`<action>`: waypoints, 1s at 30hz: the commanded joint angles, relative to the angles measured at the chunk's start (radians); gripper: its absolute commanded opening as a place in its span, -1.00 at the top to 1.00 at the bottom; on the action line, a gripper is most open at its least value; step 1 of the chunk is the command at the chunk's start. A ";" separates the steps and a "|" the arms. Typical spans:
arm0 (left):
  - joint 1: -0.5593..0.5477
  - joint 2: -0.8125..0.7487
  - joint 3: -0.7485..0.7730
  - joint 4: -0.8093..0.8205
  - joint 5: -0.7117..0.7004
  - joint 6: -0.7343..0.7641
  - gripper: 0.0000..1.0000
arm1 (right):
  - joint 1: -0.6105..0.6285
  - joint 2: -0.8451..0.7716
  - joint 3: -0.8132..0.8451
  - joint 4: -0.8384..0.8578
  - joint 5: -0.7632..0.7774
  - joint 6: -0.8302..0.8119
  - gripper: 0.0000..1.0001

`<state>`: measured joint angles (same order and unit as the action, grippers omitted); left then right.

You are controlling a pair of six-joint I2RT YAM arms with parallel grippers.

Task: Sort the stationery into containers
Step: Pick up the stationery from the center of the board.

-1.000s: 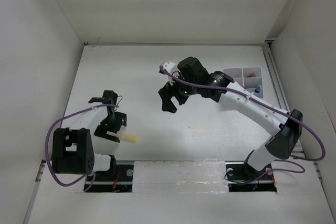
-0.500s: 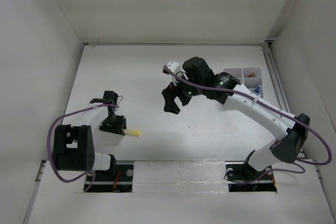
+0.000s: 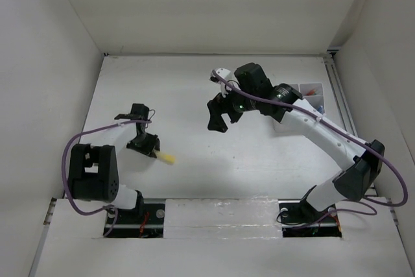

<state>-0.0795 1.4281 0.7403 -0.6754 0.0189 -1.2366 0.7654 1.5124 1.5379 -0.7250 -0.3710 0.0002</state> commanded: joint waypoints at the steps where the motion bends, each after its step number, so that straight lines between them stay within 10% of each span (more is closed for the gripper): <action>1: -0.051 0.012 0.135 0.146 -0.066 0.156 1.00 | -0.014 0.023 0.028 0.056 -0.057 0.011 -0.95; 13: -0.151 0.150 0.547 0.157 0.236 0.365 1.00 | -0.152 0.181 0.056 0.282 -0.174 0.215 -0.93; 30: -0.151 0.132 0.577 0.192 0.408 0.456 1.00 | -0.109 0.354 0.056 0.460 -0.172 0.429 -0.71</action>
<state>-0.2337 1.5902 1.3136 -0.5030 0.3916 -0.8101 0.6247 1.8462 1.5642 -0.3496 -0.5243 0.3801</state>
